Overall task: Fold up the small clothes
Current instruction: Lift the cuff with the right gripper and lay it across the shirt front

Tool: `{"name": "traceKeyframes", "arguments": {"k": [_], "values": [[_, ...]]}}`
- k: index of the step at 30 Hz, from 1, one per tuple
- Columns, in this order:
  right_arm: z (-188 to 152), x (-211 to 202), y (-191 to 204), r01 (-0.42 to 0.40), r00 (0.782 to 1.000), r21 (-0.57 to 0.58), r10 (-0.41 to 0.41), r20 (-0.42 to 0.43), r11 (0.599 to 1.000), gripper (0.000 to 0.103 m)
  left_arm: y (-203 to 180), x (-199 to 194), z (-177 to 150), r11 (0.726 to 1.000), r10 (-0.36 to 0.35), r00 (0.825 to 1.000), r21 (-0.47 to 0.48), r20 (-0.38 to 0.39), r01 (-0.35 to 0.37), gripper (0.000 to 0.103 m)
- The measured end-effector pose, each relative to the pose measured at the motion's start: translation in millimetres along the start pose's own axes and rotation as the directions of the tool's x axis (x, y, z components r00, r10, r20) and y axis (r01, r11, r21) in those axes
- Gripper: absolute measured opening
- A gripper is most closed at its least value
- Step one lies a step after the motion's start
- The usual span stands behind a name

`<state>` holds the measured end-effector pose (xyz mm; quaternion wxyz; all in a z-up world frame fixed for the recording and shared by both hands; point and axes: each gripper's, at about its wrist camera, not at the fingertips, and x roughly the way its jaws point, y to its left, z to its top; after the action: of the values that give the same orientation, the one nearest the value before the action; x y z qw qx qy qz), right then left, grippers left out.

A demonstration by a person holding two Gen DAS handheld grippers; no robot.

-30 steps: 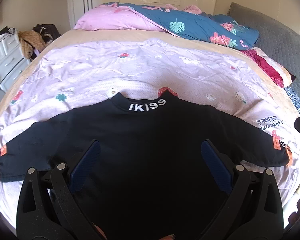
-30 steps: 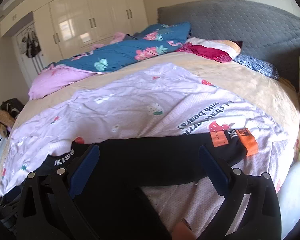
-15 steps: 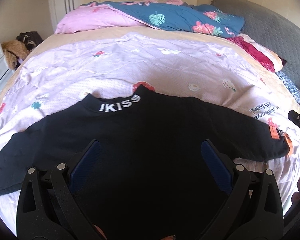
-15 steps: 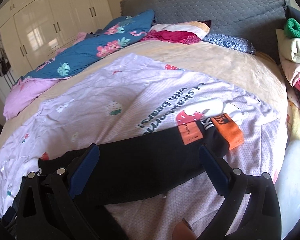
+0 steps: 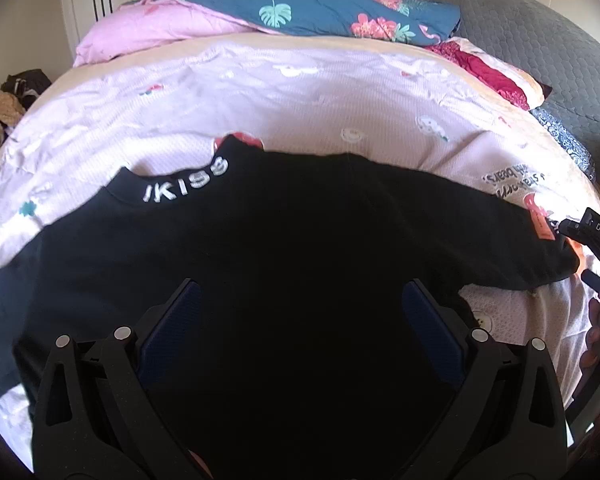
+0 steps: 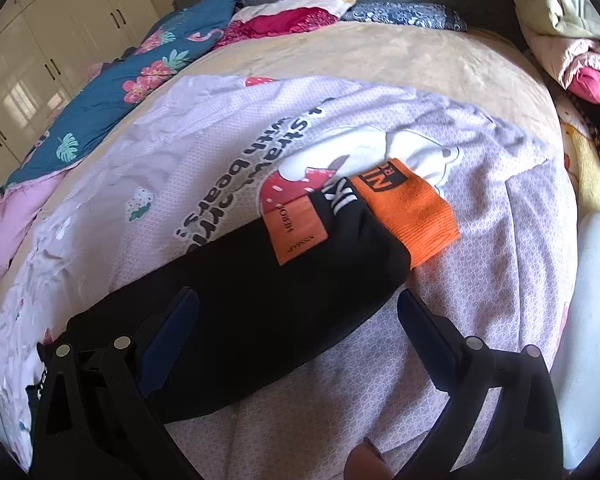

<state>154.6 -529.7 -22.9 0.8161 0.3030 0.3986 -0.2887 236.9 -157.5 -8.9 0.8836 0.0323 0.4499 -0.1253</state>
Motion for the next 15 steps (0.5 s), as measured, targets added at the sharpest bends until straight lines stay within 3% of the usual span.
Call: {"name": "traceKeyframes", "arguments": {"k": [6, 10, 12, 13, 14, 15], "values": [[5.7, 28.3, -19.6, -0.028, 0.996, 0.108, 0.037, -0.077, 0.994, 0.099, -2.5, 13.2, -7.1, 1.0, 0.008, 1.0, 0.009, -0.023, -0.007, 0.095], [18.0, 43.2, -20.5, -0.016, 0.996, 0.154, 0.029, -0.079, 0.988, 0.097, -0.3, 18.3, -9.5, 1.0, 0.012, 0.999, 0.008, -0.03, -0.012, 0.095], [26.1, 49.8, -21.2, 0.016, 0.998, 0.193, -0.003, -0.069, 0.981, 0.073, 3.3, 19.4, -10.1, 1.0, 0.008, 0.999, 0.005, -0.052, -0.008, 0.095], [29.2, 52.0, -23.0, 0.042, 0.997, 0.22, -0.028, -0.065, 0.975, 0.069, 5.4, 18.1, -10.2, 1.0, 0.0, 0.998, -0.001, -0.055, 0.0, 0.095], [30.9, 53.4, -24.3, 0.053, 0.998, 0.255, -0.04, -0.058, 0.966, 0.057, 7.9, 15.7, -9.8, 1.0, -0.006, 0.999, -0.006, -0.051, 0.005, 0.095], [30.8, 52.3, -25.6, 0.055, 0.998, 0.286, -0.043, -0.048, 0.957, 0.039, 9.7, 13.2, -8.4, 1.0, -0.006, 0.999, -0.009, -0.045, 0.005, 0.095]]}}
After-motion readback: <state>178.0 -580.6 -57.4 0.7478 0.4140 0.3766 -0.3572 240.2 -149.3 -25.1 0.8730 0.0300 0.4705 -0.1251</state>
